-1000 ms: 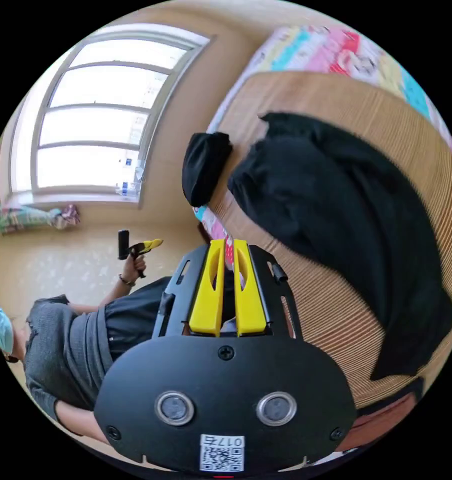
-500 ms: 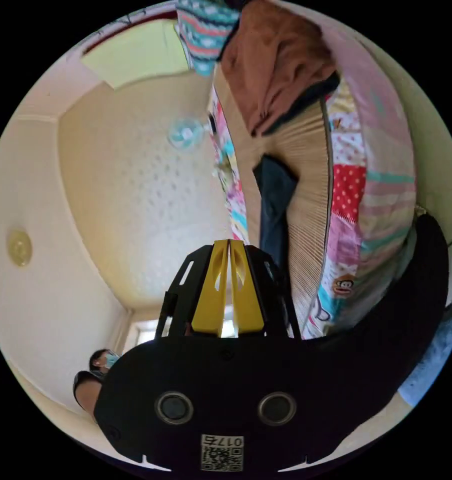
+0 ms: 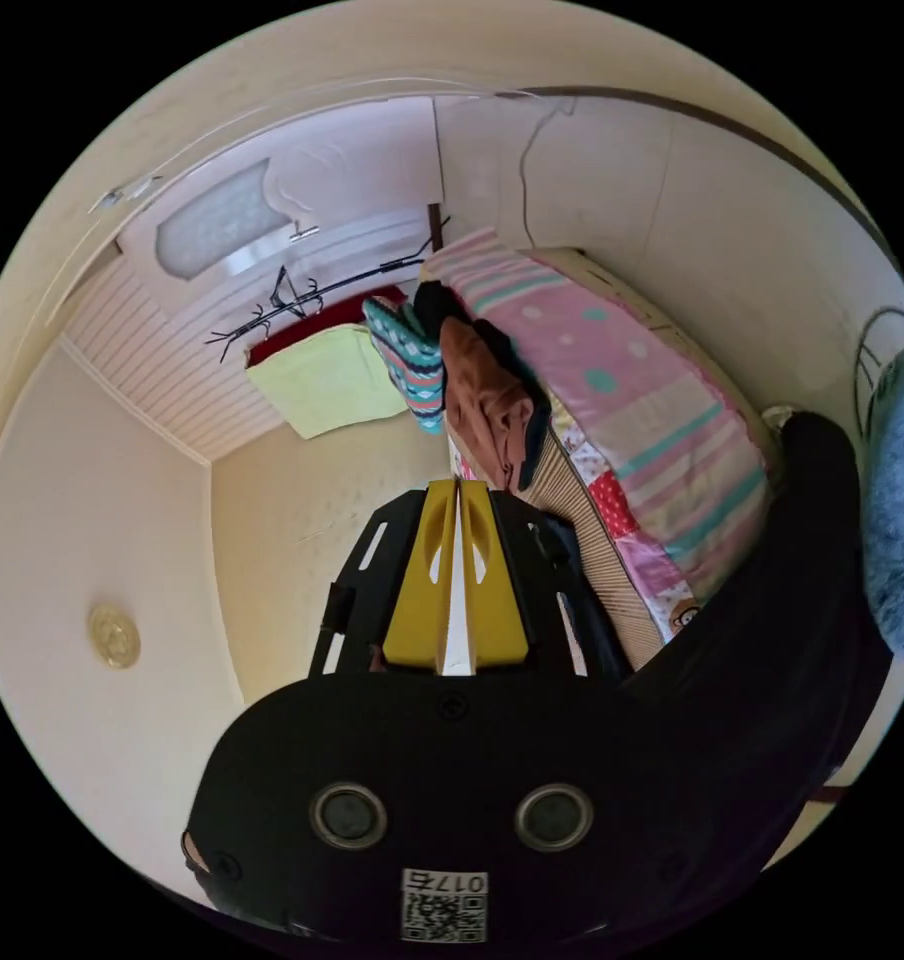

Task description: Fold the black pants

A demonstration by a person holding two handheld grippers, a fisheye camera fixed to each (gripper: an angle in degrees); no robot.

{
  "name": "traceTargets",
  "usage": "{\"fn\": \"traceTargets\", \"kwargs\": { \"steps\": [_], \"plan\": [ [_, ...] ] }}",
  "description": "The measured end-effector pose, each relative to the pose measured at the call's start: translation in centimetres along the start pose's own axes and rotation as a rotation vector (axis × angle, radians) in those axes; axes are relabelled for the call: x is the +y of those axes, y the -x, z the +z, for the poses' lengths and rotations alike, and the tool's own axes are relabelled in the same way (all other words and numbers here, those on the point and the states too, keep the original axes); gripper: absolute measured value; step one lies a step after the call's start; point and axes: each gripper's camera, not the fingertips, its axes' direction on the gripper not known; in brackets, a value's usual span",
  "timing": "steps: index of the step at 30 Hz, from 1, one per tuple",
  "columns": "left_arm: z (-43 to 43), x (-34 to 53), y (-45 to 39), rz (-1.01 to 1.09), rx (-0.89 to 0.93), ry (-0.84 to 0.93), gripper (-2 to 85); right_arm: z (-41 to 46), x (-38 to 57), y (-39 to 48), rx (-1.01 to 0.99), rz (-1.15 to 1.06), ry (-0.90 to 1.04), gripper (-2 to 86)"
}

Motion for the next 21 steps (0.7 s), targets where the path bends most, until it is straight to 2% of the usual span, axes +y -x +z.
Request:
{"fn": "traceTargets", "kwargs": {
  "steps": [1,3,5,7,9,11,12,14,17,21],
  "plan": [
    [0.4,1.4,-3.2,0.024,-0.008,0.120,4.1,2.2,-0.3,0.5,0.001,0.023,0.046,0.6],
    [1.4,4.8,-4.0,-0.161,-0.116,0.343,3.7,6.2,-1.1,1.3,0.030,0.045,0.154,0.6],
    [1.2,12.8,-0.3,-0.717,-0.504,0.615,1.3,12.7,-2.1,3.1,0.142,0.037,0.352,0.8],
    [0.6,19.0,-0.1,-1.025,-0.681,0.686,-0.2,17.9,-2.3,4.3,0.246,0.016,0.512,1.1],
    [0.5,22.7,-3.0,-1.126,-0.689,0.512,-0.7,22.9,-2.2,5.0,0.340,-0.002,0.654,1.6],
    [1.3,26.5,-8.1,-1.182,-0.566,0.071,-0.9,28.5,-1.5,5.4,0.451,-0.002,0.794,3.0],
    [1.8,27.5,-9.3,-1.182,-0.519,-0.042,-0.9,29.7,-1.3,5.4,0.475,0.000,0.819,3.5],
    [5.1,31.1,-13.6,-1.167,-0.336,-0.427,-1.0,33.8,-0.7,5.1,0.558,0.018,0.881,5.9],
    [10.4,34.9,-16.0,-1.202,-0.093,-0.721,-1.0,37.5,-0.5,4.0,0.657,0.077,0.881,9.7],
    [16.1,37.5,-17.0,-1.291,0.166,-0.896,-1.0,39.9,-0.9,1.4,0.718,0.223,0.823,13.0]
  ]
}}
